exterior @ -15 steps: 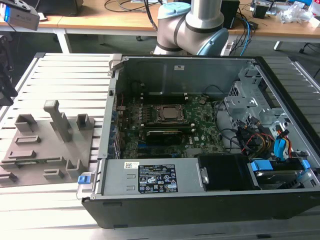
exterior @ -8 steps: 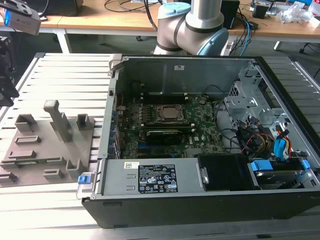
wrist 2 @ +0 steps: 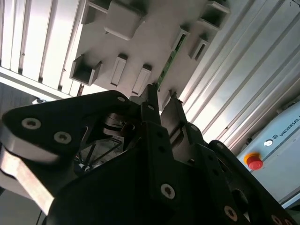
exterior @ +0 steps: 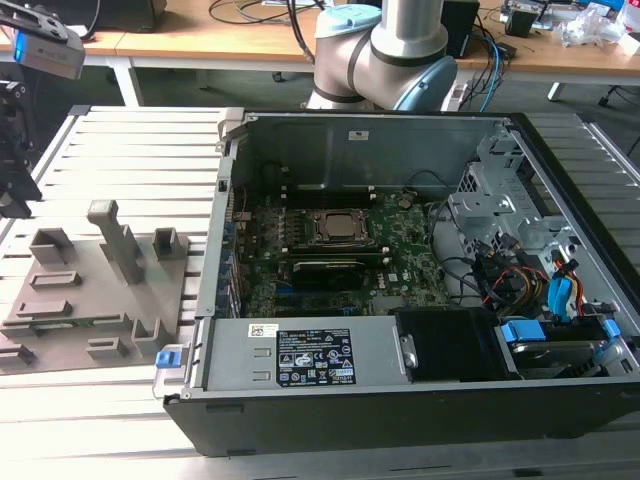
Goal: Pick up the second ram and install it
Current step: 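Pick up the second ram and move it above second insertion slot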
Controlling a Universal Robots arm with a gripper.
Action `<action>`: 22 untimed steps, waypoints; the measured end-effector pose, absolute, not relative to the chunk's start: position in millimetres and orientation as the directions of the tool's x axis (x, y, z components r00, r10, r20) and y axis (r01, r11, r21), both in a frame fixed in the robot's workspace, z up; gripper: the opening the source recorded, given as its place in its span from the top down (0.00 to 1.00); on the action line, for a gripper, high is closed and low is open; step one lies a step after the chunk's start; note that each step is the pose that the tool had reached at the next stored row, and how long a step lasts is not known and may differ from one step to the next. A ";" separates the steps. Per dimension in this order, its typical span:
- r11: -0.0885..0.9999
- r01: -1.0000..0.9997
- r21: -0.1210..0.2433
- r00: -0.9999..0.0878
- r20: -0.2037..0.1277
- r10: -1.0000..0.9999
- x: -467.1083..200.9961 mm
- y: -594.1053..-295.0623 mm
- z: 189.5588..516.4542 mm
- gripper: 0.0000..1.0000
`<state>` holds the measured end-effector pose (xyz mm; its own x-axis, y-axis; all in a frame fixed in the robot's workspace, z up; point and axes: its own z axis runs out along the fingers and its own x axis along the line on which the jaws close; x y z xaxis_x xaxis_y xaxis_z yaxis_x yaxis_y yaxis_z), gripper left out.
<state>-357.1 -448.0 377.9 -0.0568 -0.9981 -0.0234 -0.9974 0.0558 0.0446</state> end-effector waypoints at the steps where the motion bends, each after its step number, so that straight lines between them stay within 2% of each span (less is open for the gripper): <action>1: 0.056 -0.997 0.045 -0.057 -0.023 -0.998 -357.1 -448.0 377.1 0.70; 22: 0.056 -0.997 0.045 -0.057 -0.023 -0.998 -357.1 -448.0 358.0 0.70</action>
<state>-357.1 -448.0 358.0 -0.0569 -0.9981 -0.0234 -0.9974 0.0558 0.0446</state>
